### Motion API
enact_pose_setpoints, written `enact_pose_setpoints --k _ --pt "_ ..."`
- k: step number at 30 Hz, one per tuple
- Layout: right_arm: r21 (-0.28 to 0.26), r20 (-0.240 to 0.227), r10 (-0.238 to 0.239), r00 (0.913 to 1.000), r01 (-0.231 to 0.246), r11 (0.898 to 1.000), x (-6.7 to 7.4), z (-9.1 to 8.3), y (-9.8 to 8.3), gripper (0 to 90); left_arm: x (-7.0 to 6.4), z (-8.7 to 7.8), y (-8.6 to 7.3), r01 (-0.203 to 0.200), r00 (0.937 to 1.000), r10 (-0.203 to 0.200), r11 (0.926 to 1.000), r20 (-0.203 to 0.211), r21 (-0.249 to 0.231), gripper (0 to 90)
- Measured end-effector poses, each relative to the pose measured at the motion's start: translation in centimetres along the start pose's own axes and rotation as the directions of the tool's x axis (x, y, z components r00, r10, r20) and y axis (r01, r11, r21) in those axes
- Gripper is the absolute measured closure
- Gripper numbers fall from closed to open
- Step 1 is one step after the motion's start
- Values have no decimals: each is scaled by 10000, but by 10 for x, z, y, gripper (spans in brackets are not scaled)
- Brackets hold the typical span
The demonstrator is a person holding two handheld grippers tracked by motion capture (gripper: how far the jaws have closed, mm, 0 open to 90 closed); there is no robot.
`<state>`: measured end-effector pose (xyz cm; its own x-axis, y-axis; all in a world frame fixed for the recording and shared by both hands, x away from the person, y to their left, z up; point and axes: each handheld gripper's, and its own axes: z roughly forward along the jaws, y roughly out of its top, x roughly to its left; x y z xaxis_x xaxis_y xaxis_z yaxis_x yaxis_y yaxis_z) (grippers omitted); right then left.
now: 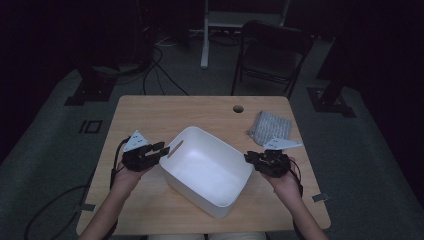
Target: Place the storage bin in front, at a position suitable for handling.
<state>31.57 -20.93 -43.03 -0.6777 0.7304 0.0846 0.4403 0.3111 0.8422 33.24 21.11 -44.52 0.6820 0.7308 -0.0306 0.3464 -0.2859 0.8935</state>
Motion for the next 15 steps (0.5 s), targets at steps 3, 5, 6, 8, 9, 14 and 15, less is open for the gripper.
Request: enact_pose_setpoints --k 3,5,6,8,9,14,15 --pt "92 22 -48 10000 48 9999 0 2 0 825 -1 1 0 109 9999 -110 9999 108 86 761" --pt "264 59 -144 9999 142 9996 0 5 -1 865 -3 1 0 203 9998 -203 9997 7 108 800" --pt "242 60 -173 9998 171 9996 0 5 -1 866 -3 1 0 255 9997 -255 9996 -2 98 802" --pt "268 66 -255 9997 253 9993 0 6 0 869 -4 0 0 377 9993 -376 9992 -55 131 810" --pt "268 66 -255 9997 253 9993 0 6 0 869 -4 0 0 377 9993 -376 9992 -55 131 818" --pt "316 -131 -432 9990 436 9986 -6 10 4 871 -7 -4 1 333 9989 -324 9991 -334 269 822" --pt "316 -131 -432 9990 436 9986 -6 10 4 871 -7 -4 1 333 9989 -324 9991 -334 269 821"
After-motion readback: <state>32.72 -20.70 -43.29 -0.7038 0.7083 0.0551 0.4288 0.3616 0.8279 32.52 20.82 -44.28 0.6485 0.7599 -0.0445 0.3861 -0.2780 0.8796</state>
